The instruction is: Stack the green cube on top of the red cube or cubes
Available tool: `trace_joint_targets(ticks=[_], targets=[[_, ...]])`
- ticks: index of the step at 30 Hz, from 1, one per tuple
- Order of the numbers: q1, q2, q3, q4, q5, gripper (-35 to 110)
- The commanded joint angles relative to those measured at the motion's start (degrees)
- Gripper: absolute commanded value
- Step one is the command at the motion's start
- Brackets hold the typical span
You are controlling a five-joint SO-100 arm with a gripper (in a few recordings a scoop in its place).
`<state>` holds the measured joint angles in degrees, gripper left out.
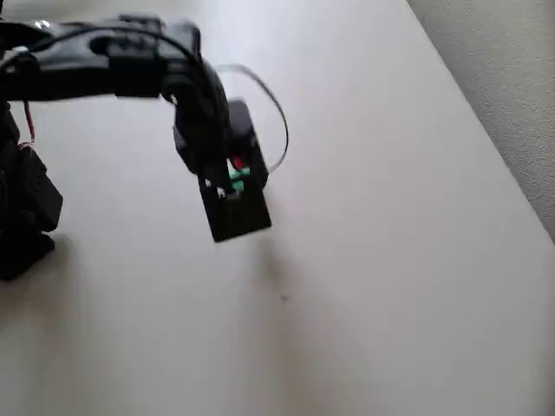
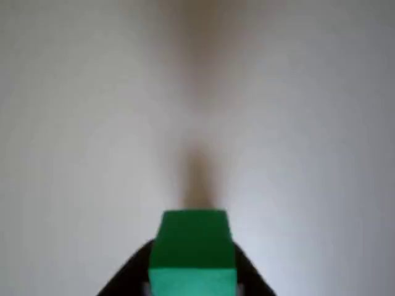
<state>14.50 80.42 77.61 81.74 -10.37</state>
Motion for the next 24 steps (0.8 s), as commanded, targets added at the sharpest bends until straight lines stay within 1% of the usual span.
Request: trace_joint_targets(ticks=[1,9,24], targets=[[-2.0,4.7,-12.0,7.6,2.1,-2],[-6.8,5.0,-14.3,11.8,6.3,-2],[-12.8,4.6,-13.9,12.0,8.9,-2]])
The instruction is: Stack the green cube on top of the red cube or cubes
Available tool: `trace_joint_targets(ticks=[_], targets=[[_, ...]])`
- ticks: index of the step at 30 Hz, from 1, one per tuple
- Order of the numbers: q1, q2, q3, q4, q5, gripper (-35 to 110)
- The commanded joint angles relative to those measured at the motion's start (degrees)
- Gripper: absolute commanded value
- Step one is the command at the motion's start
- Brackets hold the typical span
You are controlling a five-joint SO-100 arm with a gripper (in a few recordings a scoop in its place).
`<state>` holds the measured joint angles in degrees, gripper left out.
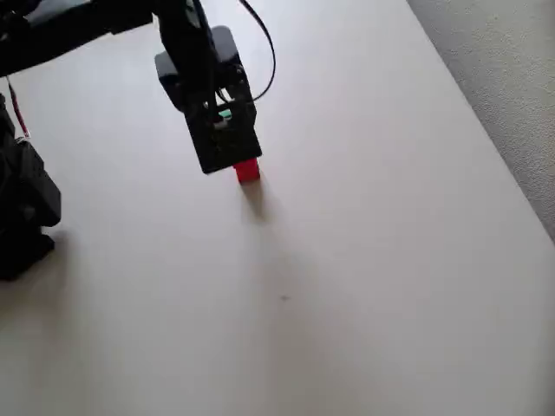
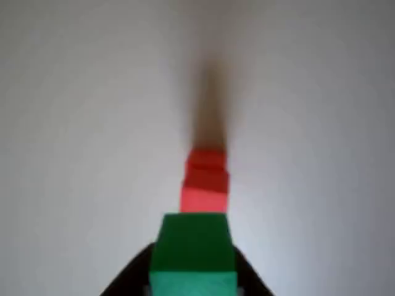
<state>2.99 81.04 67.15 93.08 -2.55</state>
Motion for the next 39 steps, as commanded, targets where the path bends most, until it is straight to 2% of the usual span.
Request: trace_joint_targets(ticks=[1,32,39], targets=[[-1.6,3.8,-3.4,0.6,1.2,-2],[-2.1,-3.8,-3.3,-1.4,1.6,-1],[-2.0,-4.5,-3.3,-1.5,1.6,3]])
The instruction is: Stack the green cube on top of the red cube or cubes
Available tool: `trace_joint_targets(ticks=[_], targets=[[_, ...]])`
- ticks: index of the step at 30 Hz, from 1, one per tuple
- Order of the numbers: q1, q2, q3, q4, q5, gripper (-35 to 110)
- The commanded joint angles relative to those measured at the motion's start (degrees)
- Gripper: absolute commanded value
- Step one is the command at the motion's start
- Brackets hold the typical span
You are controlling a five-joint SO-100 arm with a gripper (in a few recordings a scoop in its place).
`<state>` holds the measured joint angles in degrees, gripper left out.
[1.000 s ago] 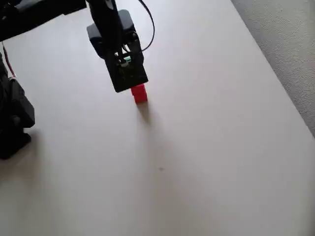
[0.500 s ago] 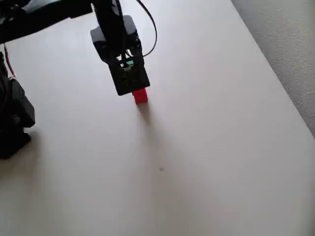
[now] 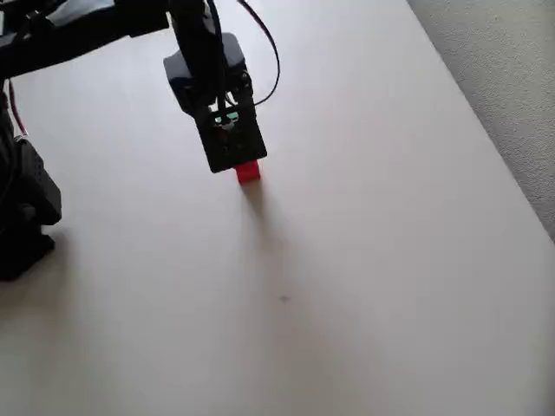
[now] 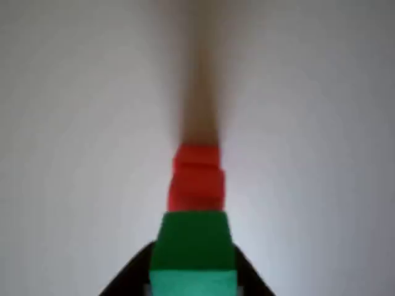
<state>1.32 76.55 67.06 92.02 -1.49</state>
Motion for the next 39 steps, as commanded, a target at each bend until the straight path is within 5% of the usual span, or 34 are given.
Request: trace_joint_targets(ticks=[1,23,39], targets=[[-0.3,-0.1,-3.3,-0.4,0.4,4],[0.3,0.2,-3.7,0.1,-0.6,20],[-1.1,23.9,-3.3,8.4,-3.1,19]])
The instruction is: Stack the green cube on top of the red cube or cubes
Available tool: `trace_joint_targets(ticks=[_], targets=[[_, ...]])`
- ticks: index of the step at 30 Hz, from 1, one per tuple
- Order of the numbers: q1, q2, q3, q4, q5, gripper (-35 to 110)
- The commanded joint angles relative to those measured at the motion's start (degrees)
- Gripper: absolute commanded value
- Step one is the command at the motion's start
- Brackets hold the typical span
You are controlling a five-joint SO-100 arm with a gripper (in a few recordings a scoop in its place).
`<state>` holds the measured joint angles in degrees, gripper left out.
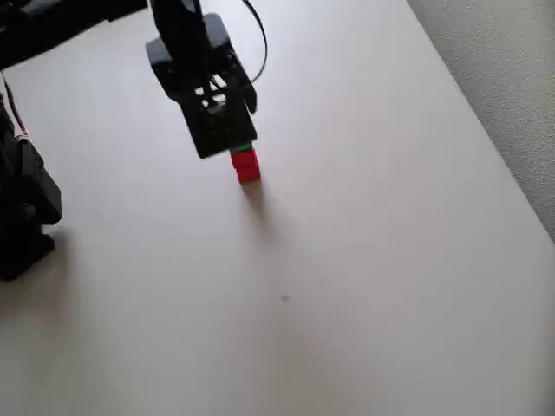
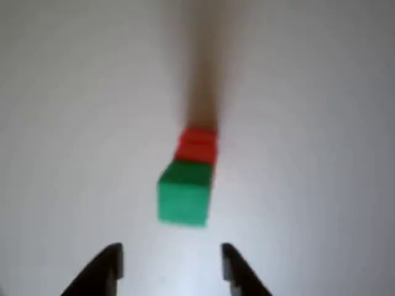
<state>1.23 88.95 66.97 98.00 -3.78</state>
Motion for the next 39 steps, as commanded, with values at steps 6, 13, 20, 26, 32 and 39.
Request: trace_joint_targets(ticks=[6,13,20,26,32,39], targets=[[-1.6,28.0,-0.7,6.3,-2.4,10],[-2.3,55.6,13.6,5.4,-4.6,-2],[-2.9,77.5,41.9,-6.4,-6.9,-2],[-1.6,83.6,67.6,-19.1,-7.8,-2],[-0.9,91.1,87.1,-26.2,-7.8,-2],[1.5,99.8,99.8,-26.5,-8.0,-2]])
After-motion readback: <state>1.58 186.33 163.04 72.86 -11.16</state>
